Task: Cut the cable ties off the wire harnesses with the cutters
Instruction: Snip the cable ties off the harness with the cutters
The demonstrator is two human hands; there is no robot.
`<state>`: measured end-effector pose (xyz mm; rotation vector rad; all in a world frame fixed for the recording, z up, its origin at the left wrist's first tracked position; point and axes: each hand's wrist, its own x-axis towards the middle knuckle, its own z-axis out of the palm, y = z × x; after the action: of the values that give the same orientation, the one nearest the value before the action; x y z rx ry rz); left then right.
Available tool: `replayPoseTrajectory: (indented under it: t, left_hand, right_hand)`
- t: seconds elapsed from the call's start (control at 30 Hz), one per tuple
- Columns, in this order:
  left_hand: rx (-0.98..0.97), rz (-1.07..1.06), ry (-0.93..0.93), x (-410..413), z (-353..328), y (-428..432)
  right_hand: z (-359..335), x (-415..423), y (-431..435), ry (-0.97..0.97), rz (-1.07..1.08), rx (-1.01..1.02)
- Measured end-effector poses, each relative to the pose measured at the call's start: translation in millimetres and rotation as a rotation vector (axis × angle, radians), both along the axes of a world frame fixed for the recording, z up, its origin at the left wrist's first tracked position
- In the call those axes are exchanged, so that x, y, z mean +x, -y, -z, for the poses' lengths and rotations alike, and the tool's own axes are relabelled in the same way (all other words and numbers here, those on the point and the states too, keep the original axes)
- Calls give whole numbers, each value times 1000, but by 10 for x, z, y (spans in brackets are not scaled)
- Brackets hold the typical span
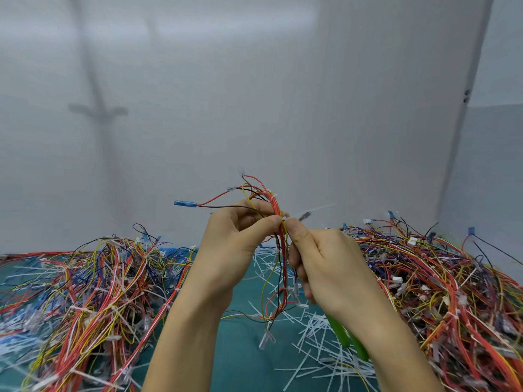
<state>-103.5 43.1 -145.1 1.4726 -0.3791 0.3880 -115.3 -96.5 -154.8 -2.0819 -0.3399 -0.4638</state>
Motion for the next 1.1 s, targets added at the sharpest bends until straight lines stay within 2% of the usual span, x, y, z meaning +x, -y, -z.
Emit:
replayPoseTrajectory:
  t: [0.47, 0.63, 0.73, 0.8, 0.9, 1.1]
  left_hand:
    - [21, -47, -43, -4, 3, 13]
    - [-161, -74, -114, -17, -24, -3]
    - [-228, -45, -139, -27, -48, -39]
    - [-248, 52, -151, -40, -57, -72]
    - [-184, 198, -134, -68, -59, -120]
    - [99, 168, -128, -62, -10, -182]
  right_hand:
    - [9, -1, -4, -52, -54, 105]
    - [-5, 9, 16, 27, -21, 222]
    - [0, 15, 57, 64, 12, 153]
    - [7, 23, 49, 79, 34, 103]
    - [27, 32, 9, 95, 25, 153]
    - [22, 34, 45, 163, 48, 250]
